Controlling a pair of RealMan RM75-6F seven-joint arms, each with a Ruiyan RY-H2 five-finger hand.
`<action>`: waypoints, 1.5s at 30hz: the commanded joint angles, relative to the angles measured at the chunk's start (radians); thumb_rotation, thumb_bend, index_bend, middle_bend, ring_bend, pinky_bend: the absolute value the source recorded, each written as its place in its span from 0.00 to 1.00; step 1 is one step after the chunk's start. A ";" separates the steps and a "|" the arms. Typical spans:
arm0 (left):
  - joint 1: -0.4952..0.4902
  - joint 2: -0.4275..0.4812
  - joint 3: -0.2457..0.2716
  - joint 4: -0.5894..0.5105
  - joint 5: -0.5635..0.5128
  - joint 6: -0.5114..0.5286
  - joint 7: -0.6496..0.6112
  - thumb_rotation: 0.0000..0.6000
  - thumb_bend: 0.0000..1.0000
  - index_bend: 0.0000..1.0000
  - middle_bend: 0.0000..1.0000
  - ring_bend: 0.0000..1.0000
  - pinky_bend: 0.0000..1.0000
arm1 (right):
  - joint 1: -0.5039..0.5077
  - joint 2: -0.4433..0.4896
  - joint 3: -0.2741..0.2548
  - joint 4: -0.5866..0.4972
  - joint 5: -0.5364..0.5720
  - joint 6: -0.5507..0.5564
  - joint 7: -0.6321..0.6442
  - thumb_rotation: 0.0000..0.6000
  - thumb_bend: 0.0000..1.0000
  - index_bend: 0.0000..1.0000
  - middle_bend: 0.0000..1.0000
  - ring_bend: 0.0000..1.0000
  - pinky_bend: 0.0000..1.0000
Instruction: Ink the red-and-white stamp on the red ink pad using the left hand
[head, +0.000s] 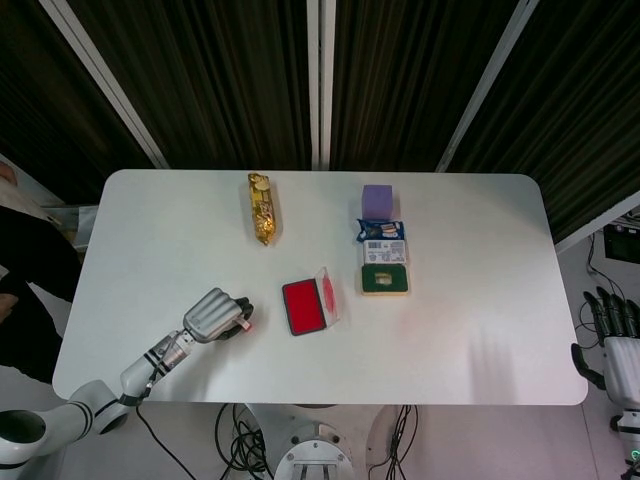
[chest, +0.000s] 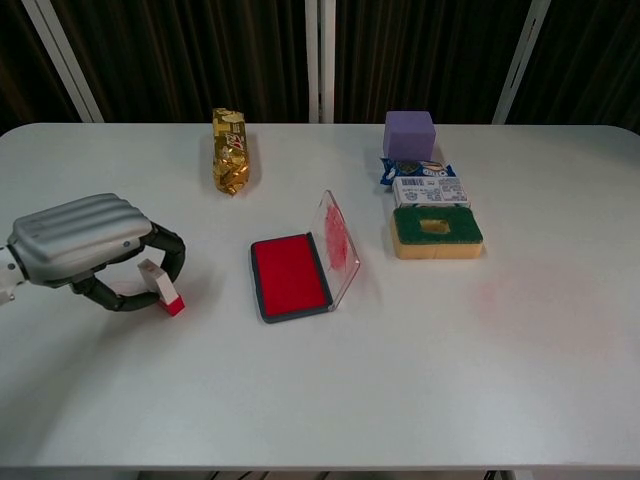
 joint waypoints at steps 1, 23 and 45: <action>0.000 -0.006 0.002 0.008 -0.002 0.003 -0.006 1.00 0.32 0.52 0.51 0.92 0.97 | 0.000 -0.001 -0.001 0.002 0.002 -0.003 0.000 1.00 0.34 0.00 0.00 0.00 0.00; -0.020 0.058 -0.047 -0.100 -0.076 -0.007 -0.114 1.00 0.35 0.64 0.63 0.93 0.98 | 0.005 -0.005 0.002 0.003 0.003 -0.010 -0.001 1.00 0.34 0.00 0.00 0.00 0.00; -0.184 -0.046 -0.203 -0.204 -0.221 -0.216 -0.083 1.00 0.35 0.66 0.66 0.97 1.00 | -0.002 -0.002 -0.005 0.000 -0.003 -0.002 0.001 1.00 0.34 0.00 0.00 0.00 0.00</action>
